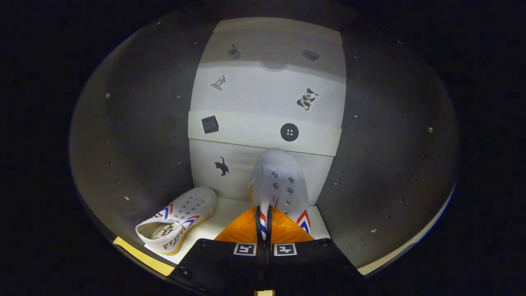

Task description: Open the shoe cabinet door, grab the shoes and put them into the shoe cabinet, then close the shoe cabinet door.

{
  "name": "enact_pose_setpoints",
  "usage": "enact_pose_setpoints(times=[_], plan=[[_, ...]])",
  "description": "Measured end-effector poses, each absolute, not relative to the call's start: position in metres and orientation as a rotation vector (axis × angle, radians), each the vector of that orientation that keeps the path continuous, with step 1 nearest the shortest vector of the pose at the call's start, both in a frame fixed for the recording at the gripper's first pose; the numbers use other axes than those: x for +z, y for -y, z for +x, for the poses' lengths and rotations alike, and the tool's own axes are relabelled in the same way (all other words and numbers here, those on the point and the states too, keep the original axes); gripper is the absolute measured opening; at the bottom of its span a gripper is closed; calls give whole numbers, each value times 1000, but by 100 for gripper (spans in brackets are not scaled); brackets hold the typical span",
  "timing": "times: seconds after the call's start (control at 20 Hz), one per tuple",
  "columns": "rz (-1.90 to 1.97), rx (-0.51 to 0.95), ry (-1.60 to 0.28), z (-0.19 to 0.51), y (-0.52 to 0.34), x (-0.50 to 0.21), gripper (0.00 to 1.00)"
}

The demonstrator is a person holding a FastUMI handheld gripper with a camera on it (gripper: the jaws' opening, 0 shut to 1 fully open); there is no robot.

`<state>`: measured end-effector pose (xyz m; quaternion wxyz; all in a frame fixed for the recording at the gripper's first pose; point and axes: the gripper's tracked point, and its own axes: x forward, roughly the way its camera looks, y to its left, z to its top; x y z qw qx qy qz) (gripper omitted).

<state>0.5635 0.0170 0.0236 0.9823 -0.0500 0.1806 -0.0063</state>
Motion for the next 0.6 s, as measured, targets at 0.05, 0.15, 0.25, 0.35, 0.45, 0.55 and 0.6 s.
enact_pose_setpoints(times=[0.05,0.15,0.25,0.35,0.45,0.55,0.6], plan=[[-103,-9,-384,568,-18,14,1],[-80,-3,-435,576,-18,-5,1],[-61,-3,-455,583,-18,-13,1],[-45,4,-481,584,-22,-23,2],[-53,-6,-494,585,-21,-30,5],[-44,-1,-472,583,-25,-26,10],[-53,-12,-453,579,-24,-17,22]])
